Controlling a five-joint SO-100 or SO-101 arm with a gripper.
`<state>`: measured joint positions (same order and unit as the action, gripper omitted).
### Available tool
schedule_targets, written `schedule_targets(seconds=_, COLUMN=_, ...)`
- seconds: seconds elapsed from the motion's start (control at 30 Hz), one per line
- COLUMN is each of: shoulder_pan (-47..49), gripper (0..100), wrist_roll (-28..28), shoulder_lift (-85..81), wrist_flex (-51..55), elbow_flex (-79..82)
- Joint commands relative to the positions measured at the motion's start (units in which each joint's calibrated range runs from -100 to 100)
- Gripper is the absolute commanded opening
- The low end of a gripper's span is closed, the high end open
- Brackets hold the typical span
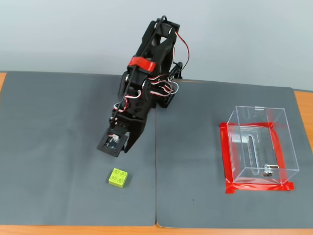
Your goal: Pick the green lego block and place it into the transparent box
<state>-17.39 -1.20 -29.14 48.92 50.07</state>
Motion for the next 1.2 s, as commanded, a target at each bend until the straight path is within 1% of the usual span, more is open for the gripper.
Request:
schedule_targets(seconds=0.0, shoulder_pan=-0.3, gripper=2, wrist_roll=0.0, shoulder_lift=3.1, wrist_flex=-2.6, elbow_flex=-6.2)
schedule_targets(seconds=0.23, shoulder_pan=0.7, gripper=2, wrist_roll=0.0, shoulder_lift=9.8, wrist_flex=-5.9, elbow_flex=-10.5)
schedule_targets(seconds=0.5, shoulder_pan=2.1, gripper=2, wrist_roll=-0.6, shoulder_lift=12.4, wrist_flex=-5.9, elbow_flex=-10.8)
schedule_targets(seconds=0.77, shoulder_pan=3.1, gripper=2, wrist_roll=-1.2, shoulder_lift=15.5, wrist_flex=-12.0, elbow_flex=-10.7)
schedule_targets(seconds=1.07, shoulder_pan=3.1, gripper=3, wrist_roll=-1.1, shoulder_lift=17.6, wrist_flex=-11.9, elbow_flex=-10.7)
schedule_targets(seconds=1.1, shoulder_pan=3.2, gripper=4, wrist_roll=-1.2, shoulder_lift=17.6, wrist_flex=-11.8, elbow_flex=-10.7)
schedule_targets(seconds=1.17, shoulder_pan=3.5, gripper=9, wrist_roll=-1.2, shoulder_lift=17.6, wrist_flex=-11.8, elbow_flex=-10.7)
